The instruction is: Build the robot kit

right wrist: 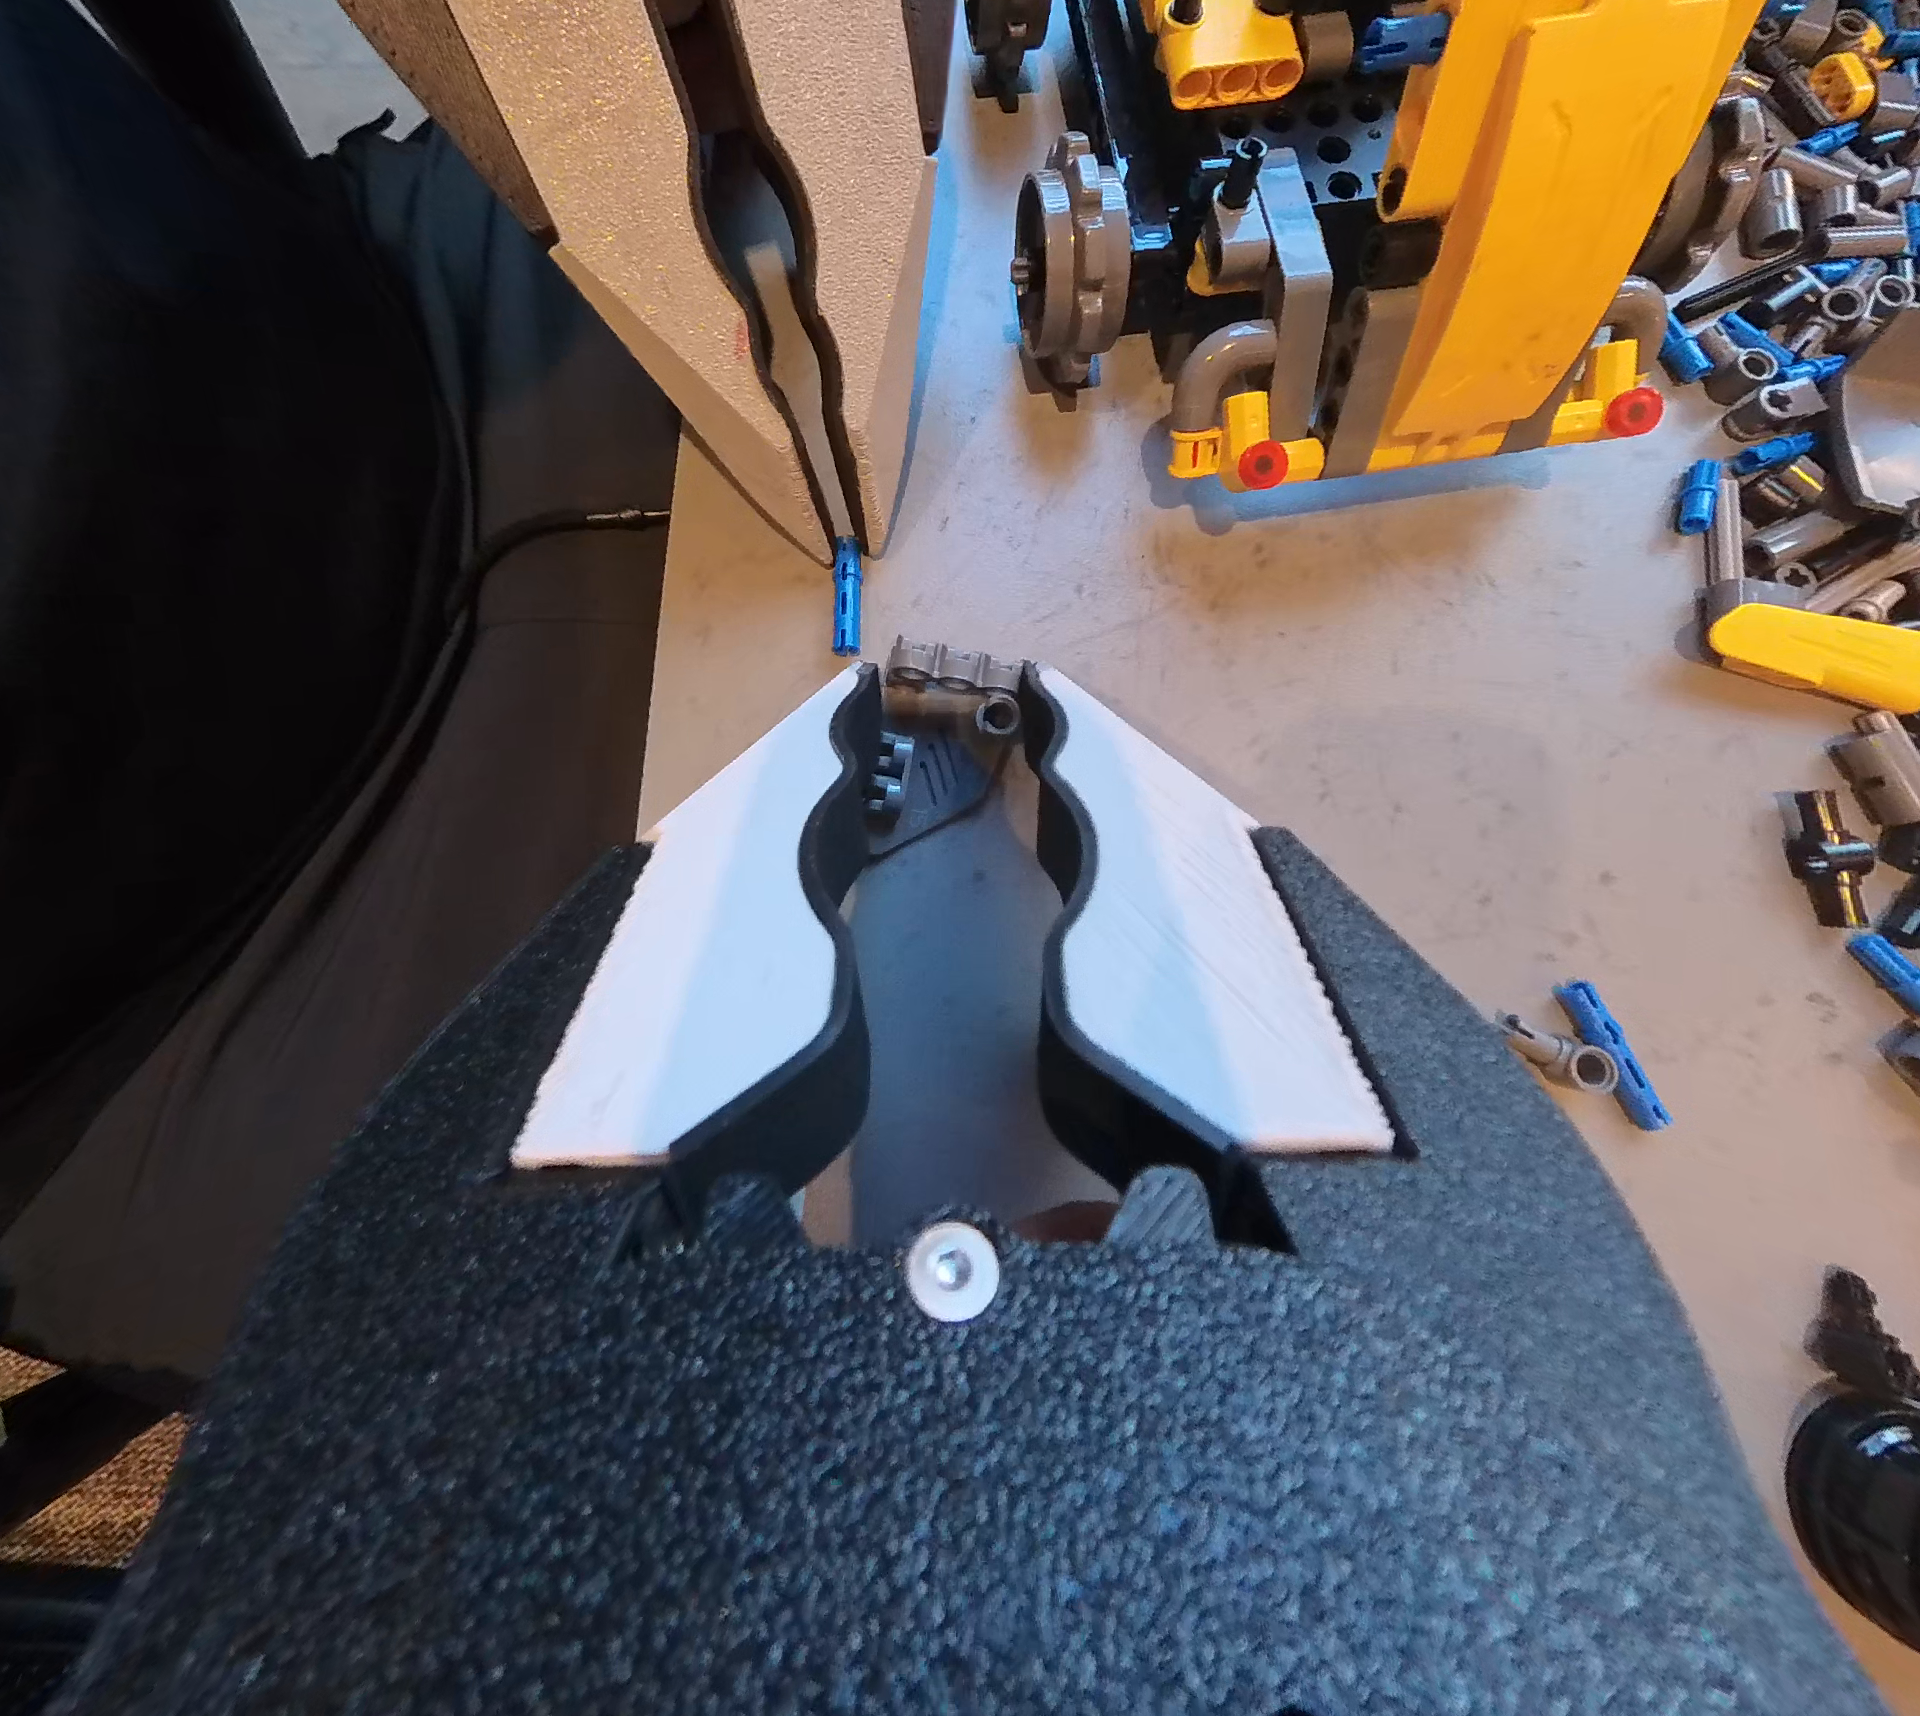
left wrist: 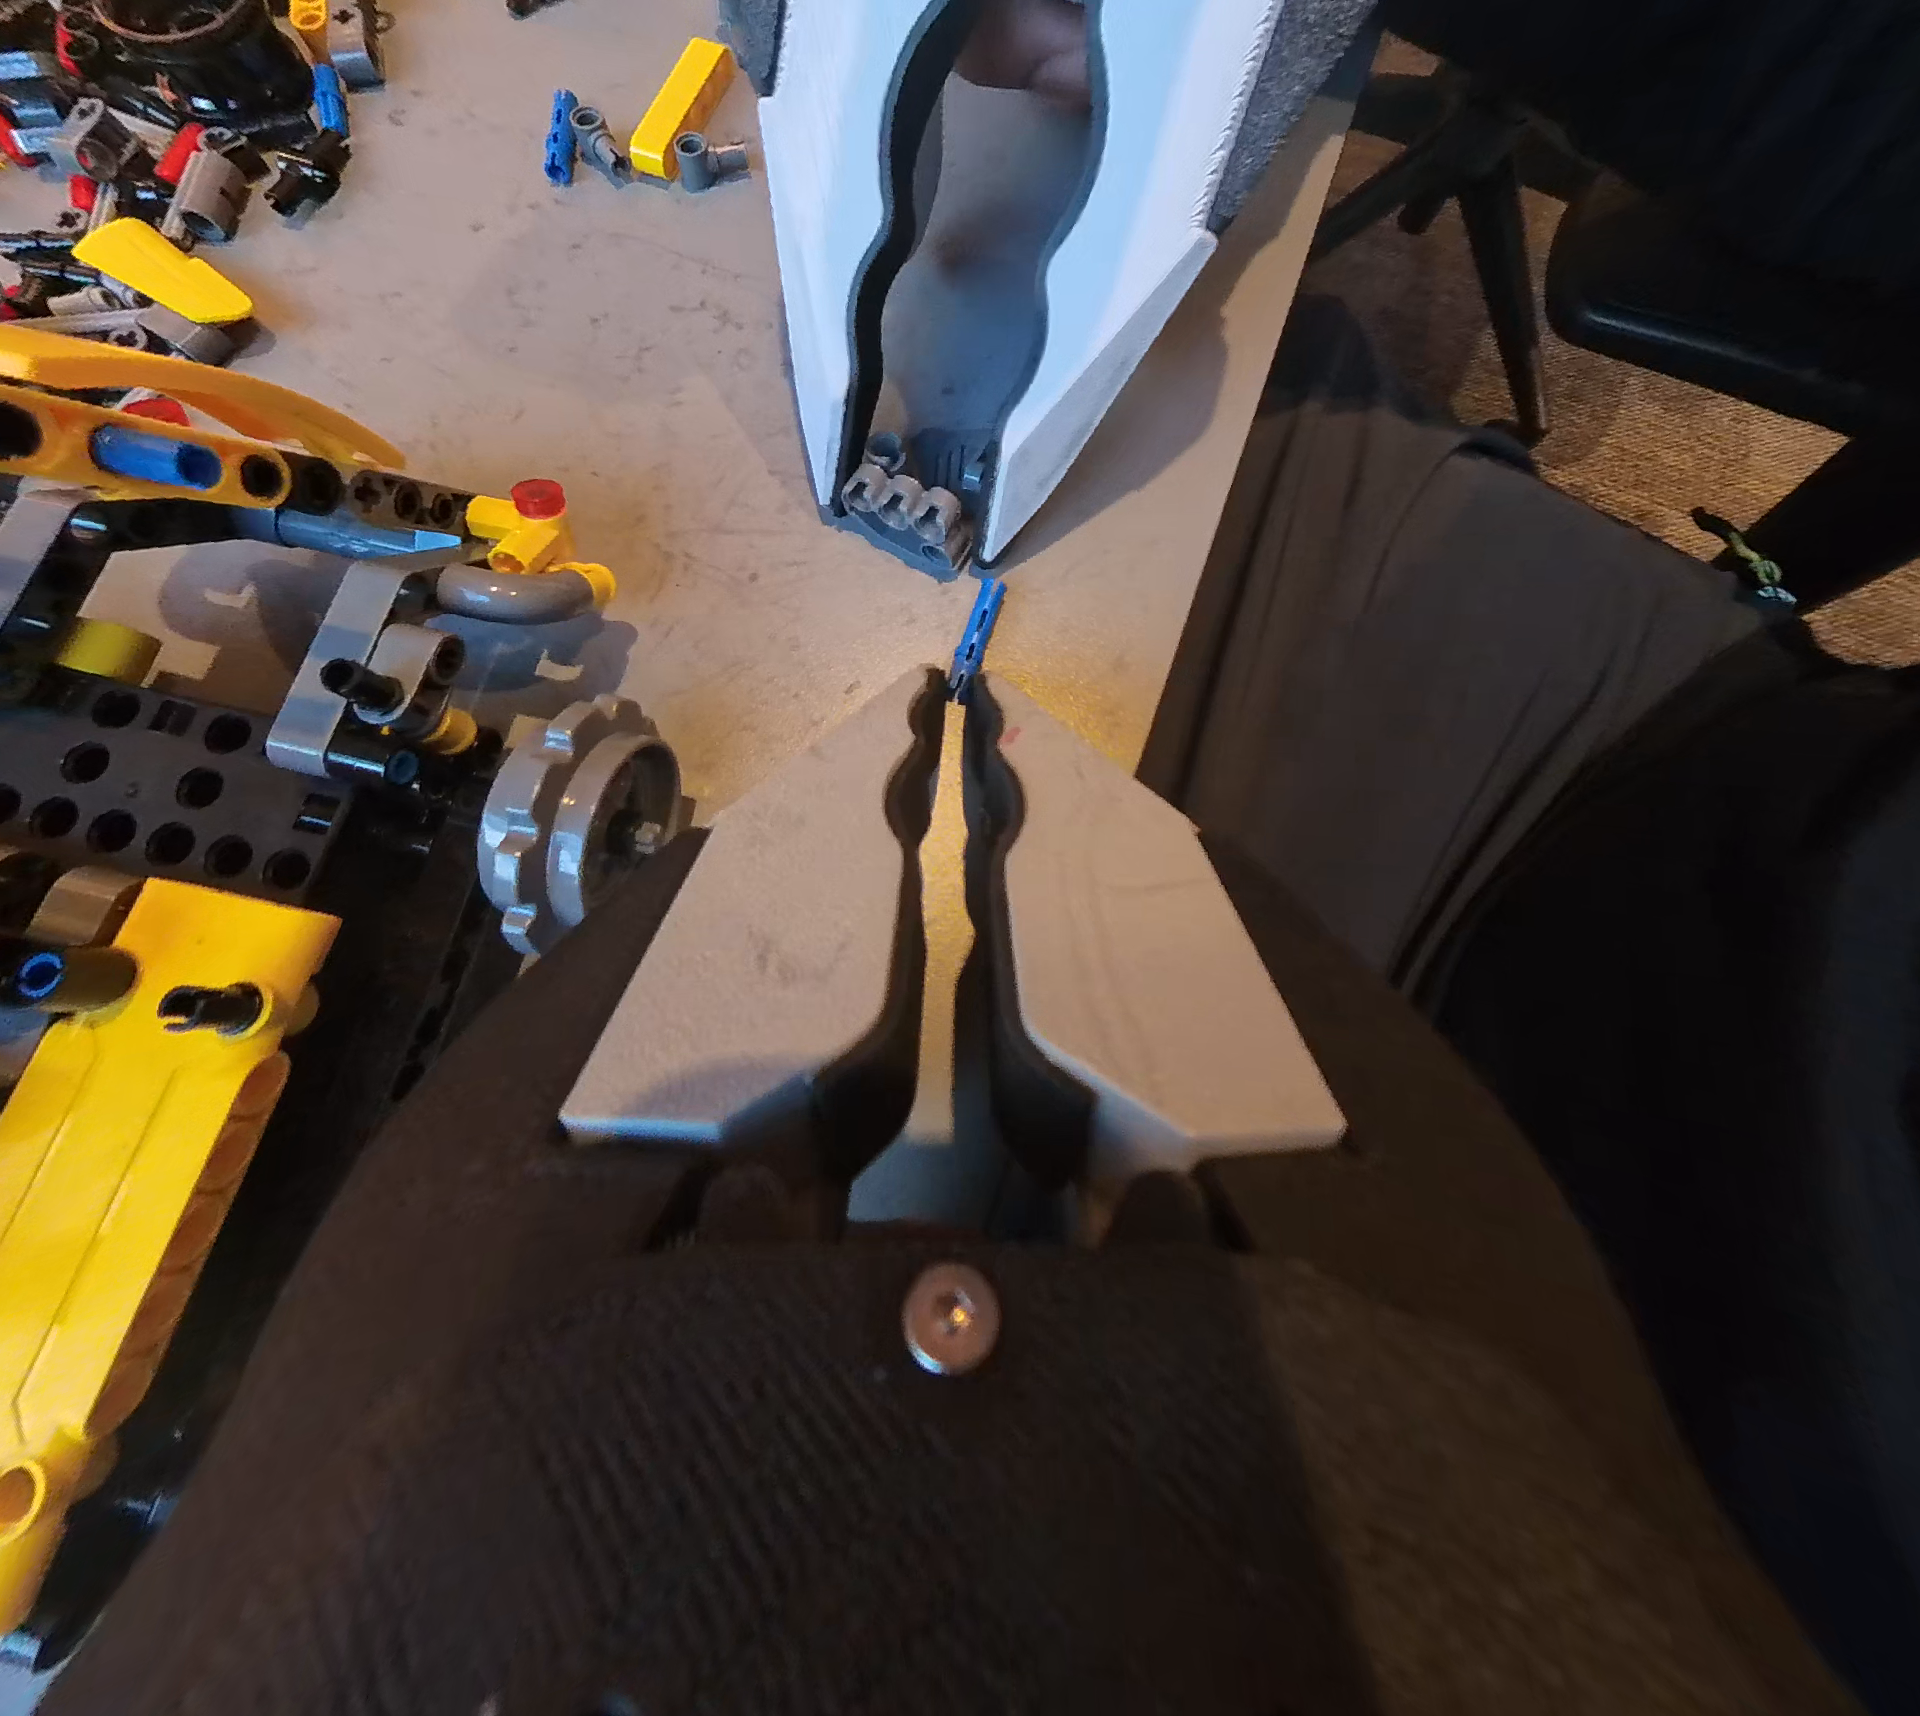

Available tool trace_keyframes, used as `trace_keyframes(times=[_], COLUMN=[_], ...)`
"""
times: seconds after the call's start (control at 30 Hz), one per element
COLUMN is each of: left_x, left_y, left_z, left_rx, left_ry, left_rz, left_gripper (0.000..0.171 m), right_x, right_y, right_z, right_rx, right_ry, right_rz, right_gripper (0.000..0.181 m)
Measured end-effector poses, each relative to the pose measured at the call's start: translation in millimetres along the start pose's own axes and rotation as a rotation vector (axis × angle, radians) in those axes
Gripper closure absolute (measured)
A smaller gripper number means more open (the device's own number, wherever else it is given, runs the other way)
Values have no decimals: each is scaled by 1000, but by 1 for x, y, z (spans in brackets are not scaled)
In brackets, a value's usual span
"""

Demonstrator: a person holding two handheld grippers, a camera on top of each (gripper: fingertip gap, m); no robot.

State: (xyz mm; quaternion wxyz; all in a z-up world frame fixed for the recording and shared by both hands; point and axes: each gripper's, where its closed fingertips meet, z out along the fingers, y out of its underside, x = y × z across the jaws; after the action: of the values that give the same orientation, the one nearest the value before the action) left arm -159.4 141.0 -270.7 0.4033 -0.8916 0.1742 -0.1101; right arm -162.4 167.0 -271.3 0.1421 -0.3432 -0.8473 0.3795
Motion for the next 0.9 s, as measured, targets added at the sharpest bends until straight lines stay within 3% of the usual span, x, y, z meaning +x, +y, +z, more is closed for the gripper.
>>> trace_keyframes(times=[0.9], left_x=[1], left_y=[-4], left_z=[-4], left_rx=[22], left_ry=[31], left_rz=[-17], left_gripper=[169], right_x=[4], right_y=[-11], right_z=[-19], right_rx=[123], right_ry=[50], right_rz=[14], right_gripper=[153])
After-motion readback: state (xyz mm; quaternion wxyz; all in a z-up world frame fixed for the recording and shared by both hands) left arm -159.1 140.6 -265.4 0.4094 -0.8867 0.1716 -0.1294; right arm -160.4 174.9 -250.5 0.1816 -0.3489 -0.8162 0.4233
